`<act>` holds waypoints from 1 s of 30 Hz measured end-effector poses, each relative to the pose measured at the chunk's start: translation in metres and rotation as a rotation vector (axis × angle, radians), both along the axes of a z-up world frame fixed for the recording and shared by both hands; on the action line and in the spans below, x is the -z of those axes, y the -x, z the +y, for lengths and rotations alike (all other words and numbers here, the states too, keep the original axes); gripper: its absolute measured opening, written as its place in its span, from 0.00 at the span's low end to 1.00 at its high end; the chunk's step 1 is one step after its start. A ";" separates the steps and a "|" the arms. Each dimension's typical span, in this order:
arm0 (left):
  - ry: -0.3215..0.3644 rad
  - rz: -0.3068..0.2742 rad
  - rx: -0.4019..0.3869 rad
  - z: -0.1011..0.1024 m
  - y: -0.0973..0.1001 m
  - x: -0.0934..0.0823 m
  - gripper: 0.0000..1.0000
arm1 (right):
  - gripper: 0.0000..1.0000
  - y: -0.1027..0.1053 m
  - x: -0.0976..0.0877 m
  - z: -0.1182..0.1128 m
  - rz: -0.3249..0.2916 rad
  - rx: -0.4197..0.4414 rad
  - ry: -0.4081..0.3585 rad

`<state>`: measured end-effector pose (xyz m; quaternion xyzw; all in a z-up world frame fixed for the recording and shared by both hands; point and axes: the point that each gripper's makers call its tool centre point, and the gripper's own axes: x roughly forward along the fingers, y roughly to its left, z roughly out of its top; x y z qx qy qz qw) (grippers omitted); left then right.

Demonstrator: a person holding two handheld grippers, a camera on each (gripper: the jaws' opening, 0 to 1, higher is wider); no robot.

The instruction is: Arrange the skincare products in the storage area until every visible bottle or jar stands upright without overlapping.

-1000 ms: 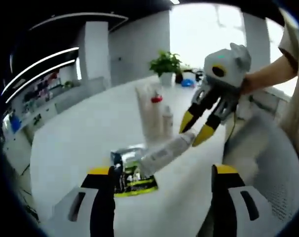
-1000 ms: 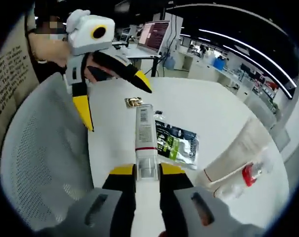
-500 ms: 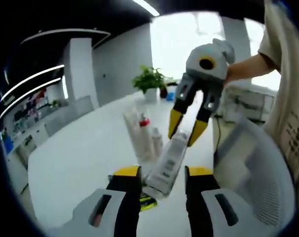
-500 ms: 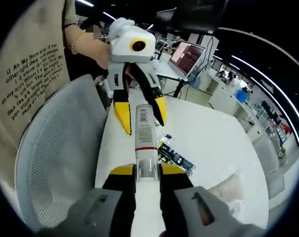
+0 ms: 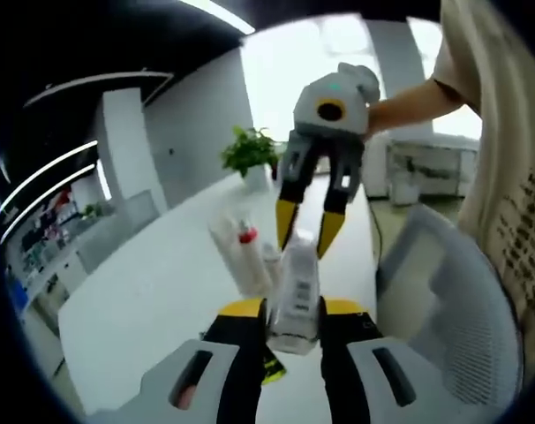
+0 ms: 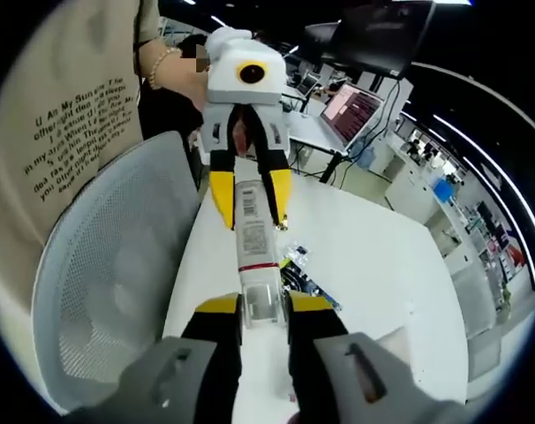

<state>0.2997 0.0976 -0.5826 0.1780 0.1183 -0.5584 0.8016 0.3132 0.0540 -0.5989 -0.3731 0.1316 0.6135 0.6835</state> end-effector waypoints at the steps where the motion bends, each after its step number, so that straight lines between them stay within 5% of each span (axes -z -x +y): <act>1: 0.011 -0.006 -0.013 0.000 -0.002 -0.004 0.18 | 0.20 -0.004 -0.004 0.001 -0.013 0.020 -0.025; 7: 0.079 -0.051 -0.098 0.000 -0.010 -0.029 0.18 | 0.26 -0.022 -0.028 0.003 0.025 0.164 -0.203; 14: 0.064 -0.161 -0.196 0.007 -0.027 -0.051 0.18 | 0.40 -0.040 -0.058 -0.005 0.164 0.439 -0.544; 18: 0.044 -0.250 -0.257 0.012 -0.035 -0.067 0.17 | 0.47 -0.041 -0.079 -0.009 0.379 0.616 -0.894; 19: 0.035 -0.272 -0.263 0.012 -0.036 -0.070 0.17 | 0.48 -0.037 -0.083 -0.006 0.478 0.648 -1.002; 24: 0.000 -0.378 -0.246 -0.001 -0.031 -0.089 0.17 | 0.51 -0.028 -0.083 0.008 0.793 0.720 -1.335; 26: -0.013 -0.416 -0.225 -0.008 -0.026 -0.095 0.17 | 0.50 -0.030 -0.084 0.010 0.966 0.742 -1.497; 28: -0.011 -0.417 -0.207 -0.016 -0.020 -0.097 0.18 | 0.46 -0.033 -0.087 0.012 1.048 0.736 -1.601; 30: -0.024 -0.454 -0.192 -0.020 -0.016 -0.098 0.18 | 0.38 -0.038 -0.087 0.010 1.032 0.759 -1.630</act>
